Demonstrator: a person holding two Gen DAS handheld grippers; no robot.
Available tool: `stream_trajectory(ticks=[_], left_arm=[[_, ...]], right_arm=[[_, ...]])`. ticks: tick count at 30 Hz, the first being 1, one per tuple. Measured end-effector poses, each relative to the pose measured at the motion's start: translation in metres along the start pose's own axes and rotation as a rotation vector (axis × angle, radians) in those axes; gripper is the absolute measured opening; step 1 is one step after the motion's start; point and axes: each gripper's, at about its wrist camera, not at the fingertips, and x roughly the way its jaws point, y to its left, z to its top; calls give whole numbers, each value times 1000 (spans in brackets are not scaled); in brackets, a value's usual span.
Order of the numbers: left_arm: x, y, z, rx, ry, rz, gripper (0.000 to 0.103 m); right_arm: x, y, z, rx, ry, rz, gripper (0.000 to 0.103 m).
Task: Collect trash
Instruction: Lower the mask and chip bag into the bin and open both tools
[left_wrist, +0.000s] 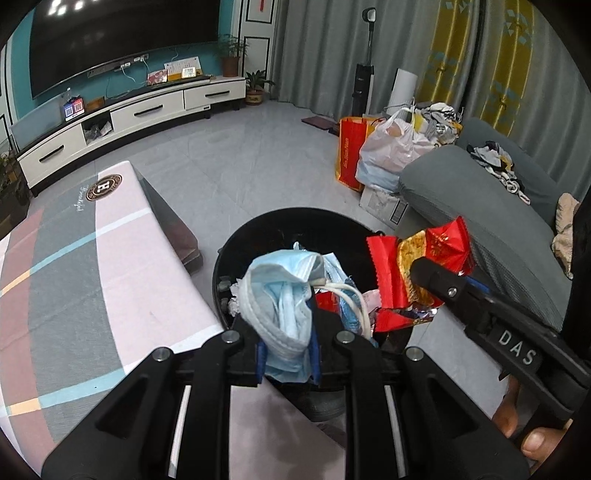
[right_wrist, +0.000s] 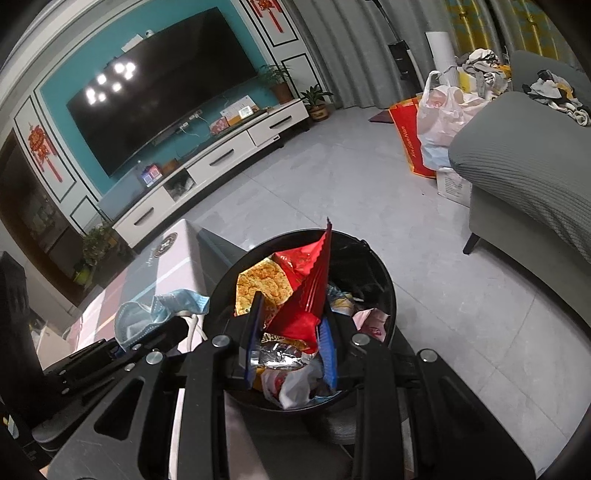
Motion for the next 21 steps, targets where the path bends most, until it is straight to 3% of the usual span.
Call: stream_trajectory(ticks=[21], left_arm=[[40,-6,7,7,57,18,20]], right_arm=[[24,-6,3,-10,52,-47,29]])
